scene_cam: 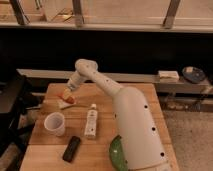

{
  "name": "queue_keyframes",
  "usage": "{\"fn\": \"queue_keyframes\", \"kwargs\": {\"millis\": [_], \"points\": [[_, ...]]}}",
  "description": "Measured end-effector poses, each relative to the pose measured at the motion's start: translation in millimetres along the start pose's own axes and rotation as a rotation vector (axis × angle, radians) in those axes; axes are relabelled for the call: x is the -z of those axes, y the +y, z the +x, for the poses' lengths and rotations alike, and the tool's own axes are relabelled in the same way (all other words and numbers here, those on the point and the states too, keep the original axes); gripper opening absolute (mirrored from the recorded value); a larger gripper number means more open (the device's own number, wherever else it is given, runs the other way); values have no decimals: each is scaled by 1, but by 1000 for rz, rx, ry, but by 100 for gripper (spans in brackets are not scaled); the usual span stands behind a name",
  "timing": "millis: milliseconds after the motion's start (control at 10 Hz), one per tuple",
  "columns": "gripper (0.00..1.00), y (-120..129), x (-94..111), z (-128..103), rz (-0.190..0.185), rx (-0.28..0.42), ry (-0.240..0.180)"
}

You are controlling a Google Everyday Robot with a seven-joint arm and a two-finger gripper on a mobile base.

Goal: Place the pepper on the white sponge

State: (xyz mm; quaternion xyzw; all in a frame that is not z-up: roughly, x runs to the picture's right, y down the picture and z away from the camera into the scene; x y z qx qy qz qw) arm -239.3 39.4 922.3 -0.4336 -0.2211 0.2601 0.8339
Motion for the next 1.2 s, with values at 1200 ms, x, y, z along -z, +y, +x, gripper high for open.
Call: {"fn": "queue_keyframes", "kwargs": {"millis": [1200], "points": [[80, -13, 57, -20, 95, -13, -132]]}}
